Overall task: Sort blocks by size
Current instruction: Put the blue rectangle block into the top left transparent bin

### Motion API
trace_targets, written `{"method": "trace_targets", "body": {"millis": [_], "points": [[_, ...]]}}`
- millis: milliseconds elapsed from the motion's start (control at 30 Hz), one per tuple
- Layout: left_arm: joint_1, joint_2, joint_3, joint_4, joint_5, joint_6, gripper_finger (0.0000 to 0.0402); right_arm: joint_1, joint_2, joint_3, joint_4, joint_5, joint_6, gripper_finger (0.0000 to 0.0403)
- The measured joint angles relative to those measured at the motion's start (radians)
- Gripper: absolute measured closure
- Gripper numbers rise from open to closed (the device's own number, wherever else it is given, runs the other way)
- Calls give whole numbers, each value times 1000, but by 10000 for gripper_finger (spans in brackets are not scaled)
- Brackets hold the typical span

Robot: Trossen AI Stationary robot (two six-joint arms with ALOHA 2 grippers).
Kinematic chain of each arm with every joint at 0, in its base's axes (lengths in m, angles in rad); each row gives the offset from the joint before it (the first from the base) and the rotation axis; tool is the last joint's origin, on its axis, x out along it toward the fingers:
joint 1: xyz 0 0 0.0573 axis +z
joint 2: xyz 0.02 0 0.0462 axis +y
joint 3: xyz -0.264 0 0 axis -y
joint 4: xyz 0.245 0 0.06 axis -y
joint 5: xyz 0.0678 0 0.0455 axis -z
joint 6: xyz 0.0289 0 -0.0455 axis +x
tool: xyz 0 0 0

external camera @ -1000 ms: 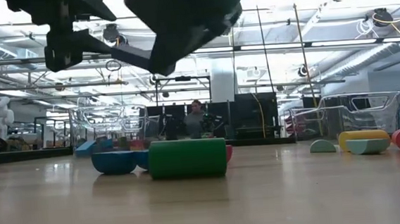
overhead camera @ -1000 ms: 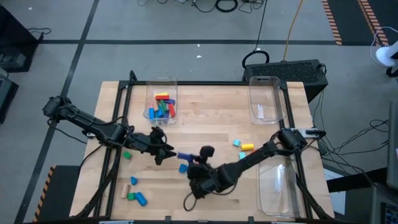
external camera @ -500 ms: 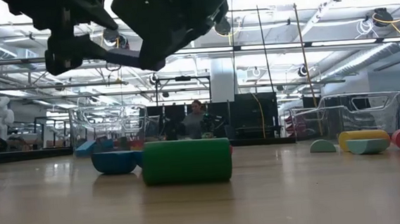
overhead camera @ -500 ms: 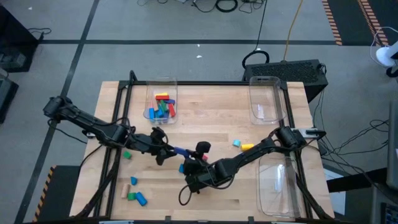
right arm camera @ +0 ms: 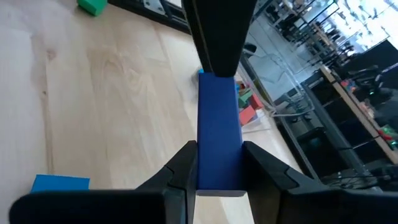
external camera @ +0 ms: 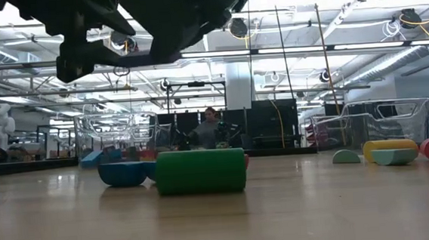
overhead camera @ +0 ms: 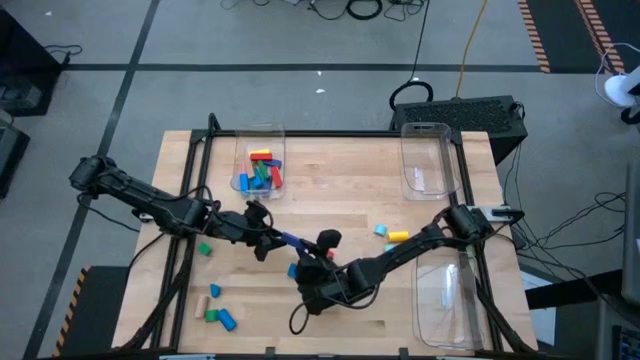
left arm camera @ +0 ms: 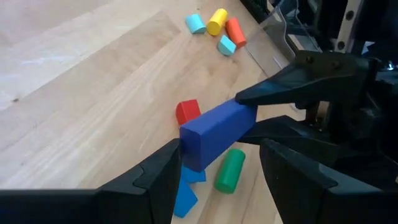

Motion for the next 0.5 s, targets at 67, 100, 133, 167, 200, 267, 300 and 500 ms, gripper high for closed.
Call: {"method": "trace_targets", "body": {"millis": [67,100,133,167,200,267,300,500], "points": [[-1,1,0,4,13,0,185,3,0,3,12,15,-11,317],[-1,2,0,3,15,0,185,1,-1,5,12,15,-12,317],[-1,2,0,-2,15,0,185,0,-3,5,11,22,-12,317],[-1,2,0,-2,15,0,185,0,-4,5,10,23,-12,317],[-1,2,0,0,15,0,185,-1,-4,5,7,28,-12,317],[-1,2,0,9,14,4,185,0,-3,5,2,34,-17,317],[-1,2,0,22,14,14,185,0,-4,5,3,35,-18,317],[0,2,0,92,9,70,185,2,-4,5,3,33,-31,317]]}}
